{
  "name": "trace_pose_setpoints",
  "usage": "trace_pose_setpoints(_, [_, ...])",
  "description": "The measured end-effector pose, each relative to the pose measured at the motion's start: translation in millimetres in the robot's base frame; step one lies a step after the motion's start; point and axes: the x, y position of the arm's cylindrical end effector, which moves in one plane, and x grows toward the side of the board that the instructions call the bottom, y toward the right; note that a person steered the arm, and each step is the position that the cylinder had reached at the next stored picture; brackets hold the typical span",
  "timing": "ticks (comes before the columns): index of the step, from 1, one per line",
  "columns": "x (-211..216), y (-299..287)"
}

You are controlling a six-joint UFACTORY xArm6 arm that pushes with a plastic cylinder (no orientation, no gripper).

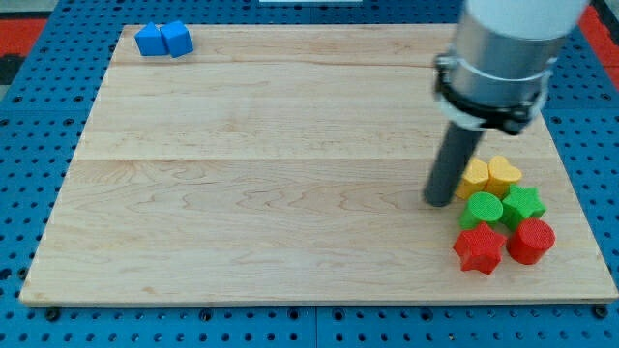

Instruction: Slide the blue triangle to left a bit

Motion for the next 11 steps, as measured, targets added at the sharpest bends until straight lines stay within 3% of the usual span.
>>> trace_pose_setpoints(2, [-43,-219])
trace_pose_setpoints(4, [-164,-416])
trace_pose_setpoints(6, [-171,-419])
trace_pose_setpoints(9, [-276,-419])
trace_pose_setpoints(10, [-285,-412])
trace_pose_setpoints(11, [-285,-365])
